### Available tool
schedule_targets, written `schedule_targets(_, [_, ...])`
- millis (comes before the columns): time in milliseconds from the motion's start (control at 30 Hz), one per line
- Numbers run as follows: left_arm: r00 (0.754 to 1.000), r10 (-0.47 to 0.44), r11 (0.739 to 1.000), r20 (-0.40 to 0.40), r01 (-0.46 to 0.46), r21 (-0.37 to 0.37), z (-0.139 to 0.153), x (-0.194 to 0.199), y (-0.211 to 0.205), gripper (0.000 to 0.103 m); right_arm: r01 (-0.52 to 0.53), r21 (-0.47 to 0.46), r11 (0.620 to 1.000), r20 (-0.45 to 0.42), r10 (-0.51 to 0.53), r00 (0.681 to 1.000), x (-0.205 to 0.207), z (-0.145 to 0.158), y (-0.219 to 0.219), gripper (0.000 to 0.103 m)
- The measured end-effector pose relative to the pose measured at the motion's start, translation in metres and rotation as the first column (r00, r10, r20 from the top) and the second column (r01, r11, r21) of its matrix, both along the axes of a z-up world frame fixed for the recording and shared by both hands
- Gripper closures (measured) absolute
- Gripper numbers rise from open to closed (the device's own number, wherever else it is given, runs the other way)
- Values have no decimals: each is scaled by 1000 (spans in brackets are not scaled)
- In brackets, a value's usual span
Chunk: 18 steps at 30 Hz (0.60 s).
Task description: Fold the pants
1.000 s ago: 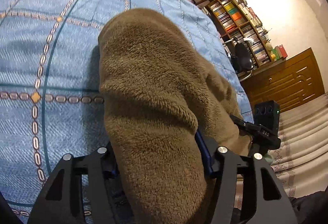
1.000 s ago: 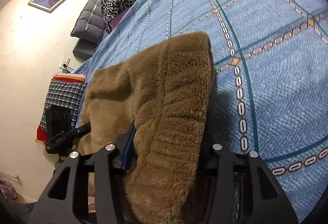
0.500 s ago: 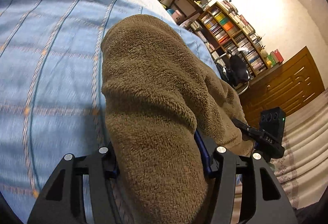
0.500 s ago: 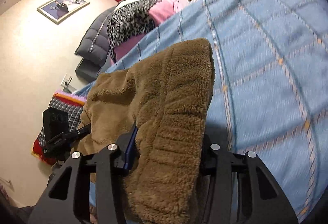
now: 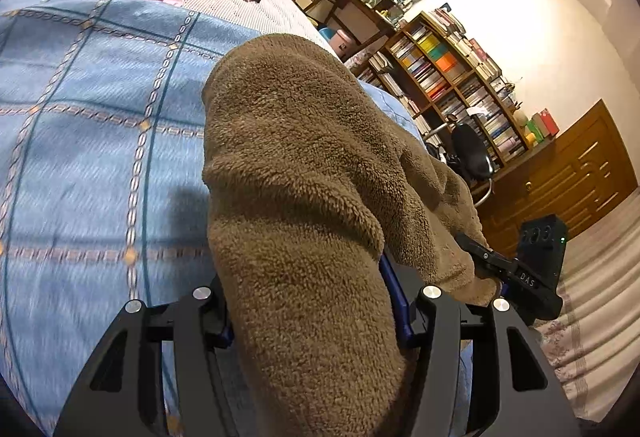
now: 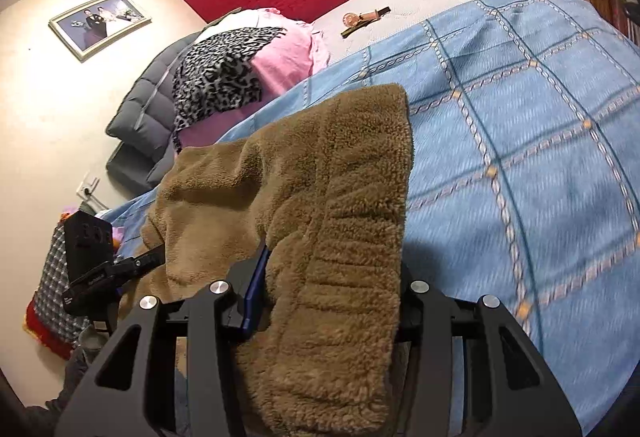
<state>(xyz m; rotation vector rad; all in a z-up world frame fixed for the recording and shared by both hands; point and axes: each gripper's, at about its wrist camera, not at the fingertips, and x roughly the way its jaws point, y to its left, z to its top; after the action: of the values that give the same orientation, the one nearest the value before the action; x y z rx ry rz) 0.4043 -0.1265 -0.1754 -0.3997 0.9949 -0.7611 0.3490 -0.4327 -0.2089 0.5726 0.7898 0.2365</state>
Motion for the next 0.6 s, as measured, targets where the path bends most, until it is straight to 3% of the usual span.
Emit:
schedule_targets(333, [1000,-21,998,-18,22,53,-46,26,-17,45,17,-23,1000,-62,-18,998,28,-50,-13,56])
schedule_targets(600, [1000,20,990,11,-21,140,-49,22,-13,21,66,-8,998,-66,-67,996,23,-54,-20,43])
